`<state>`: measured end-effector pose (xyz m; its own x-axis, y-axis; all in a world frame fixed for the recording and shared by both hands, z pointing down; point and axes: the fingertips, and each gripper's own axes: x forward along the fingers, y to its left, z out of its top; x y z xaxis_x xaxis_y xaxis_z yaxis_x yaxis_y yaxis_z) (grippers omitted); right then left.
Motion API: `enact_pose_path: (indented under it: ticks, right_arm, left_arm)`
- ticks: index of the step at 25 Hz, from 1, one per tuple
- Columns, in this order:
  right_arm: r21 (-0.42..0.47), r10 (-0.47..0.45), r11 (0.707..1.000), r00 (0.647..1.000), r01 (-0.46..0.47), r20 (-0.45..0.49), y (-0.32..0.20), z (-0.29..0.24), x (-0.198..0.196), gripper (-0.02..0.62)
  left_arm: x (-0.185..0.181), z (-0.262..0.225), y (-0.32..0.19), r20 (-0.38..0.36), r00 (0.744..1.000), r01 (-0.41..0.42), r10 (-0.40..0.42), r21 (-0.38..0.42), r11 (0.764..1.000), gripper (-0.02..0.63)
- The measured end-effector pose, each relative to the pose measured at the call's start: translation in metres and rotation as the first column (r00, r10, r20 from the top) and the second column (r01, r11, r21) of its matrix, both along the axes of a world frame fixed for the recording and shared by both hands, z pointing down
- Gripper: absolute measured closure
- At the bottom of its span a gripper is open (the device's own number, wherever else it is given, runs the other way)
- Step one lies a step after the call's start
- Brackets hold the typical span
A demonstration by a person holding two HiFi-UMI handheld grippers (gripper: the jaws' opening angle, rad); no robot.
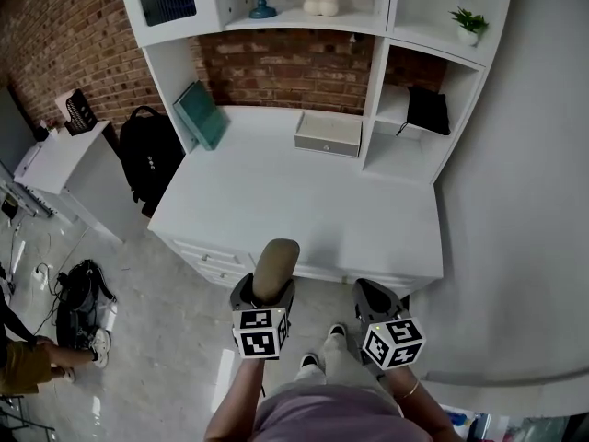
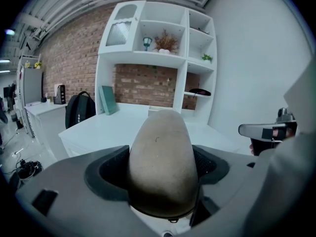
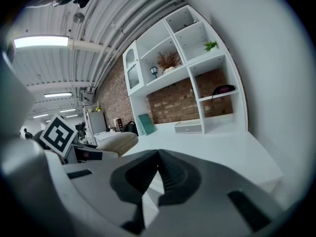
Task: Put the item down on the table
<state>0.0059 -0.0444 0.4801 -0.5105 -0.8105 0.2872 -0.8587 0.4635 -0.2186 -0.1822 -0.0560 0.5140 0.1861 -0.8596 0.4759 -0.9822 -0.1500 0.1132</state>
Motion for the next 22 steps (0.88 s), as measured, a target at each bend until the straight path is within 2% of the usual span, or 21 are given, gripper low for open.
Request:
enact_pose_path:
  ticks: [14, 22]
  right_arm:
    - [0.014, 0.016, 1.0, 1.0, -0.016, 0.024, -0.104, -0.001, 0.019, 0.594]
    - [0.02, 0.029, 0.999, 0.999, -0.03, 0.035, -0.15, -0.002, 0.039, 0.594]
  left_arm:
    - [0.016, -0.004, -0.11, 0.022, 1.0, -0.011, 0.01, 0.014, 1.0, 0.224]
    - [0.038, -0.004, -0.161, 0.04, 0.999, -0.036, 0.036, 0.012, 0.999, 0.222]
